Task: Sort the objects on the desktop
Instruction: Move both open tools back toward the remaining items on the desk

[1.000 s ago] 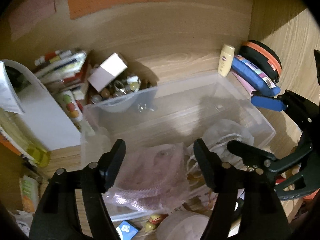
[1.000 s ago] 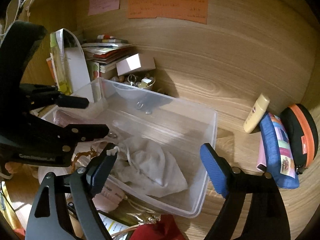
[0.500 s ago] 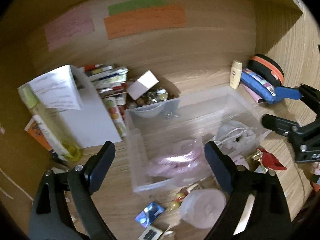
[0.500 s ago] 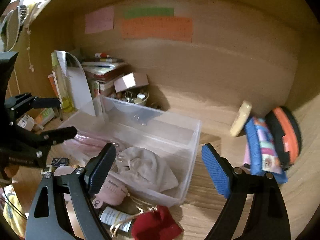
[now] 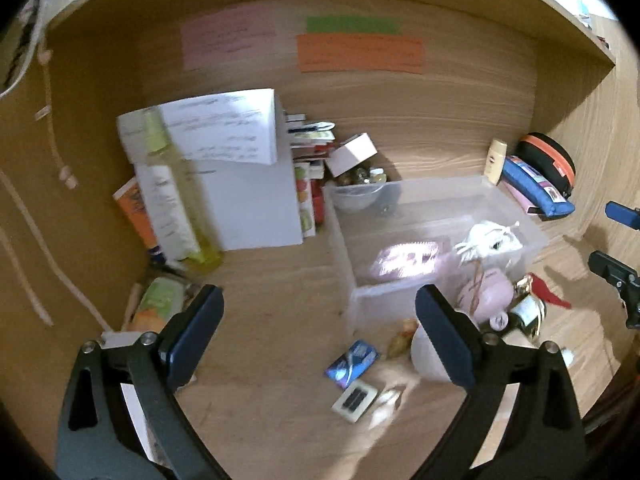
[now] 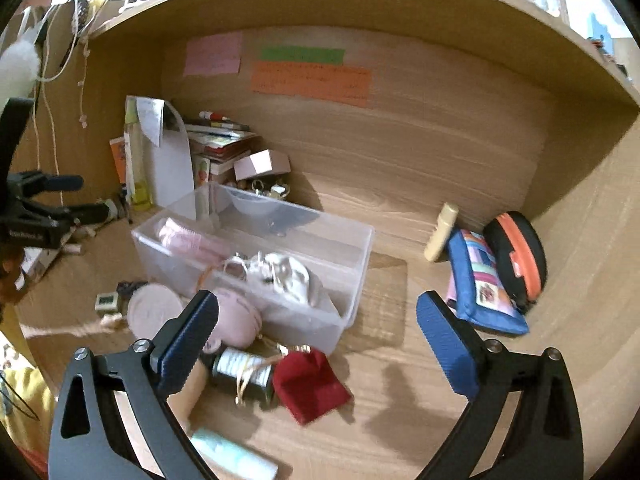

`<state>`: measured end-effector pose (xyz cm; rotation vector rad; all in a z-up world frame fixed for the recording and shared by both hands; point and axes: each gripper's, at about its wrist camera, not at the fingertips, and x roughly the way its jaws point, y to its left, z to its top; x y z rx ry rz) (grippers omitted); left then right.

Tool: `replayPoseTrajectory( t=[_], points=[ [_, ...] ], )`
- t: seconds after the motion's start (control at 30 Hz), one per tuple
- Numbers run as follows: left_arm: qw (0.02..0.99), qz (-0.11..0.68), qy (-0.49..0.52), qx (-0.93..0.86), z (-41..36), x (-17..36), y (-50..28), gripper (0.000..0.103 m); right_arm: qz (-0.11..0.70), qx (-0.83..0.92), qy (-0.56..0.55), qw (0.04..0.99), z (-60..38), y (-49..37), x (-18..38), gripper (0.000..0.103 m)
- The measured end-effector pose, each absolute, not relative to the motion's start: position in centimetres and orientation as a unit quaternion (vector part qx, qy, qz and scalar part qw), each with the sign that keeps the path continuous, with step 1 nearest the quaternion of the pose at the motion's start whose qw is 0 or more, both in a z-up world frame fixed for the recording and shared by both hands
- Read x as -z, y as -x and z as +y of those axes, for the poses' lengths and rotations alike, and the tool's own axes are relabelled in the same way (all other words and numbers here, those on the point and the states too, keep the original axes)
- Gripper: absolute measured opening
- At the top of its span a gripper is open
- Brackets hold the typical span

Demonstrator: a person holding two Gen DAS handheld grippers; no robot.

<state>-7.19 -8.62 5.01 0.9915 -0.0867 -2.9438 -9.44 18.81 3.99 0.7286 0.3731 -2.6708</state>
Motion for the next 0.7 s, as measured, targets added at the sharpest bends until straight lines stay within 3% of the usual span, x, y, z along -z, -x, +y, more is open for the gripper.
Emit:
replayPoseTrajectory(
  t=[0.37,0.7],
  points=[
    [0.031,-0.031,-0.377,0.925,-9.9,-0.1,4.8,0.099,0.167,0.934,-0.283,0.141,19.9,6.5,-1.1,0.099],
    [0.023,-0.047,-0.434,0.9,-10.1,4.7,5.3,0.099,0.18,0.91,-0.356,0.114,21.2,9.8,3.6,0.099]
  ],
)
